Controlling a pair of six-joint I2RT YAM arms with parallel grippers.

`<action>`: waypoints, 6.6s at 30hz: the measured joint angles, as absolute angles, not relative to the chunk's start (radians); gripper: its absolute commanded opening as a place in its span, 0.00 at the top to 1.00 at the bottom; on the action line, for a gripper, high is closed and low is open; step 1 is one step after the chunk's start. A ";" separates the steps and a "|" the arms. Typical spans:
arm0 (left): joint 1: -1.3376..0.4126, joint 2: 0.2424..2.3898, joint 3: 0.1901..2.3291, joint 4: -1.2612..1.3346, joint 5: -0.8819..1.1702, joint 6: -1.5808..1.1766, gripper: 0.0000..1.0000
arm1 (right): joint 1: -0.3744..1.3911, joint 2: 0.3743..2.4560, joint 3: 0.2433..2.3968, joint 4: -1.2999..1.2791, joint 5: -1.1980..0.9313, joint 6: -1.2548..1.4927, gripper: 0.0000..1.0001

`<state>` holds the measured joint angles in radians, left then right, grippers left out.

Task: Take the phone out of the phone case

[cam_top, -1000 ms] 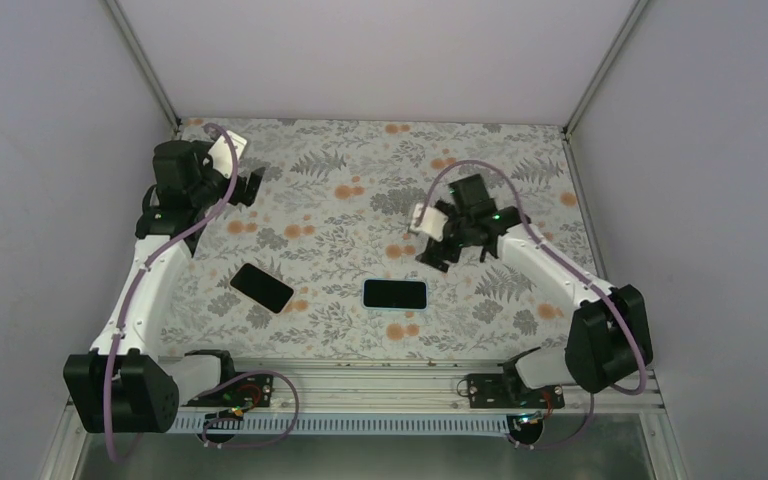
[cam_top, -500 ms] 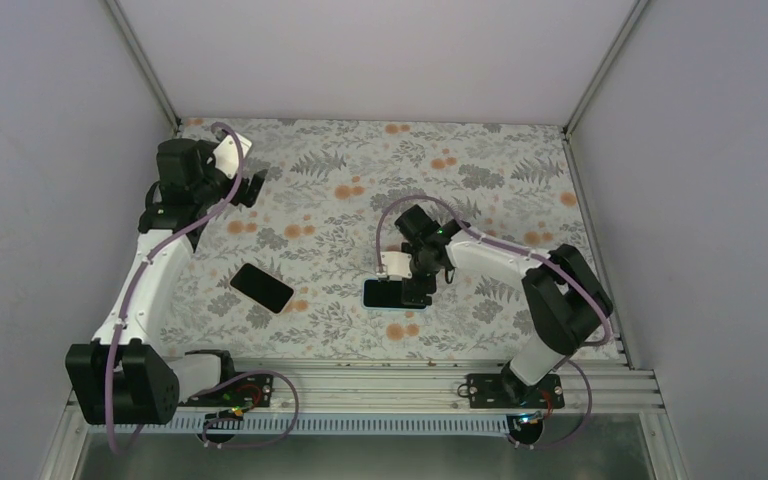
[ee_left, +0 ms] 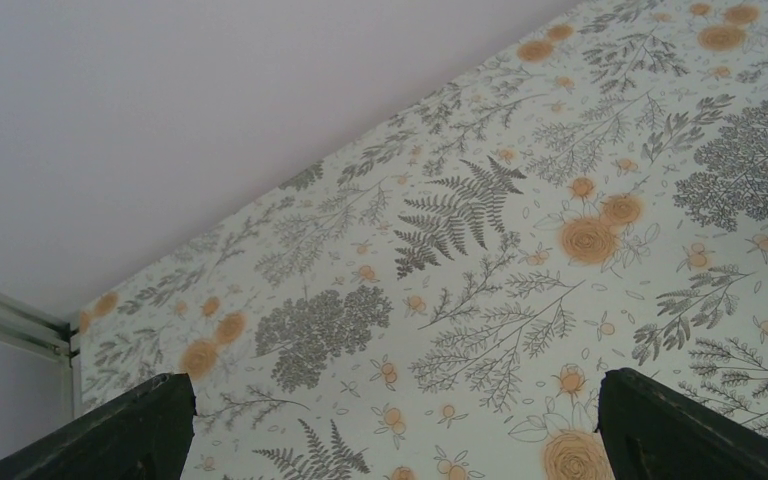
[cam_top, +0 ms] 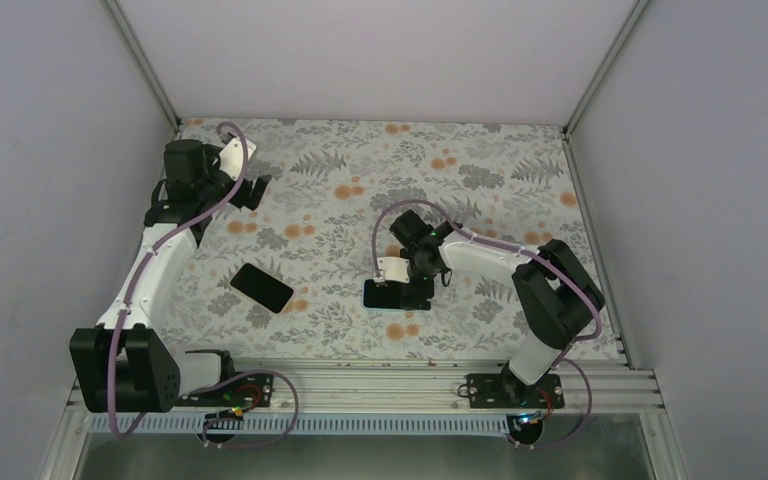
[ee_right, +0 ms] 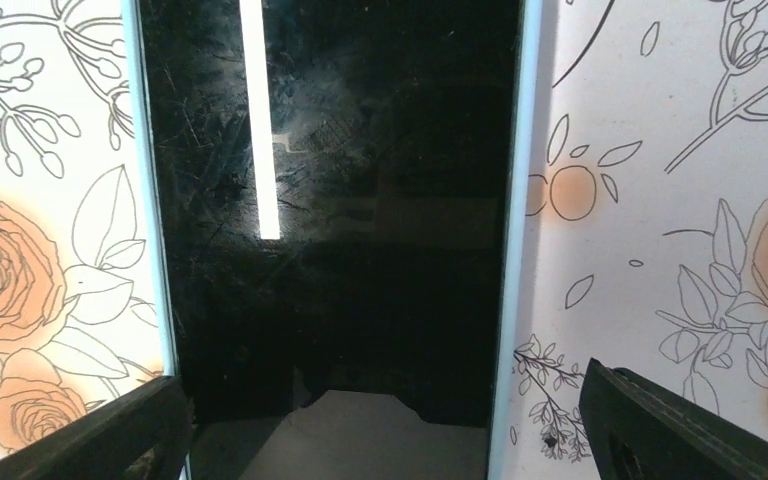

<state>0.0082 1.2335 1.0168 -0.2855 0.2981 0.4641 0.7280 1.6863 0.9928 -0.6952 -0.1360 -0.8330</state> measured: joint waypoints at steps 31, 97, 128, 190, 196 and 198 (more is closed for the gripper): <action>-0.005 1.252 0.996 -0.279 0.325 0.466 0.00 | 0.740 1.709 0.973 -0.695 -0.110 -0.726 0.00; -0.291 1.929 1.419 -0.731 0.945 0.426 0.00 | 0.590 1.825 1.168 -0.765 -0.146 -0.639 0.00; -0.294 1.929 1.395 -0.727 0.986 0.442 0.00 | 0.641 1.806 1.097 -0.640 -0.044 -0.505 0.42; -0.416 2.208 1.706 -0.988 1.201 0.460 0.79 | 0.726 1.658 1.234 -0.583 0.058 -0.532 0.34; -0.410 2.214 1.730 -1.071 1.206 0.498 0.84 | 0.737 1.654 1.229 -0.566 0.060 -0.534 0.00; -0.420 2.214 1.756 -1.103 1.184 0.554 0.84 | 0.724 1.645 1.229 -0.573 0.039 -0.543 0.00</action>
